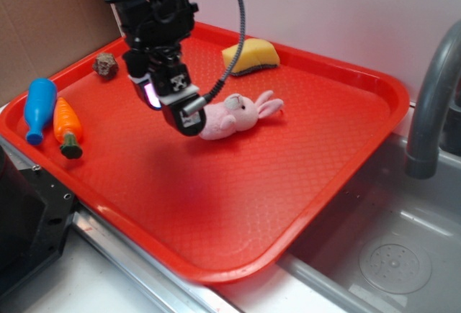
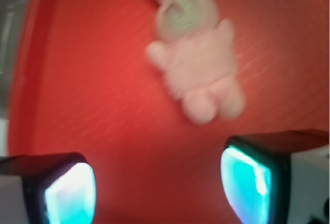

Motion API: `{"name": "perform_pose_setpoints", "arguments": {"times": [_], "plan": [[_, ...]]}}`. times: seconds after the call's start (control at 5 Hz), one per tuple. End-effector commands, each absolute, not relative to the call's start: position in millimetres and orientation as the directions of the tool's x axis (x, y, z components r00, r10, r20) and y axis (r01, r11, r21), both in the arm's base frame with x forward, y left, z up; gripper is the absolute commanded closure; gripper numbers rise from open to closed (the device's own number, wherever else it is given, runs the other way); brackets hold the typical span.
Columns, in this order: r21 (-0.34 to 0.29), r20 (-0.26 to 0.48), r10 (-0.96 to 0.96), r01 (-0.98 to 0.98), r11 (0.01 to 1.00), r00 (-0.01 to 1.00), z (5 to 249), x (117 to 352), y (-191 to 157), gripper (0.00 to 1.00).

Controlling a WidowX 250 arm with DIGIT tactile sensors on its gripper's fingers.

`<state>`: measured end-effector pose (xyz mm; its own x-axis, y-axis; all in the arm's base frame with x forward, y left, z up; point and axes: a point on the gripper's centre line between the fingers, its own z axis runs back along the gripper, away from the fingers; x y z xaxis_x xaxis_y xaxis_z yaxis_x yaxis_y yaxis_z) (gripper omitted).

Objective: Grab the pink bunny.

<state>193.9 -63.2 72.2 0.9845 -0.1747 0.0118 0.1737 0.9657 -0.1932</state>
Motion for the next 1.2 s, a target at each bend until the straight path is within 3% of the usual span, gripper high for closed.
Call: {"name": "perform_pose_setpoints", "arguments": {"times": [0.0,0.4,0.6,0.8,1.0], "plan": [[-0.006,0.099,-0.232,0.234,0.972,0.968,104,228,-51,0.00],[-0.090,0.019,-0.384,0.385,0.919,0.923,37,253,-75,0.00],[-0.014,-0.076,-0.341,0.341,0.940,0.937,9,257,-79,0.61],[-0.023,-0.070,-0.304,0.303,0.953,0.950,33,251,-70,1.00],[-0.131,0.031,-0.246,0.248,0.960,0.969,82,236,-52,1.00]]}}
